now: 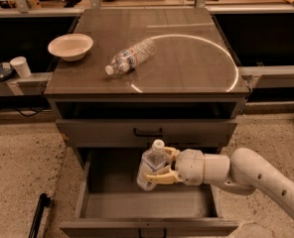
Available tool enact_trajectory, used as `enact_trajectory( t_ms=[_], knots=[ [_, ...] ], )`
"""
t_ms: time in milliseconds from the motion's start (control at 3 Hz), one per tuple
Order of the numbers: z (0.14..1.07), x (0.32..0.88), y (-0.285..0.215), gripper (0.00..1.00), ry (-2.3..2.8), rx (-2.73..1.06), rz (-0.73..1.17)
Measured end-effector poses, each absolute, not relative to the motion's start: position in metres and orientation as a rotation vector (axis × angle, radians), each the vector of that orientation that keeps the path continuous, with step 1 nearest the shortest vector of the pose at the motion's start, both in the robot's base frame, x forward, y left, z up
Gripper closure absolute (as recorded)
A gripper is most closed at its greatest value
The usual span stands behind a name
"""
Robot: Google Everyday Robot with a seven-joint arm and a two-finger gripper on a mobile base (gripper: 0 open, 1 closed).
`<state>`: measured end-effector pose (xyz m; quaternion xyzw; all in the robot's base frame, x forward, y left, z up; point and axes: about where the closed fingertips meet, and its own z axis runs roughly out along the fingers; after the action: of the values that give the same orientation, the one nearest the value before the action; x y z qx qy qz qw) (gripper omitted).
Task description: Place blue plastic bottle into middle drawer
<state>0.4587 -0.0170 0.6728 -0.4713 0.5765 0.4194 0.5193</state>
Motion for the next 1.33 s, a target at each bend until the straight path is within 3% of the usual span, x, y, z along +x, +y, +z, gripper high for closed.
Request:
enact_trajectory(
  t_ms=[667,1333],
  knots=[
    [0.608,0.483,-0.018,1.0,1.467,-1.253,0.758],
    [0.505,0.491,-0.022,1.0,1.479,-1.353,0.75]
  ],
)
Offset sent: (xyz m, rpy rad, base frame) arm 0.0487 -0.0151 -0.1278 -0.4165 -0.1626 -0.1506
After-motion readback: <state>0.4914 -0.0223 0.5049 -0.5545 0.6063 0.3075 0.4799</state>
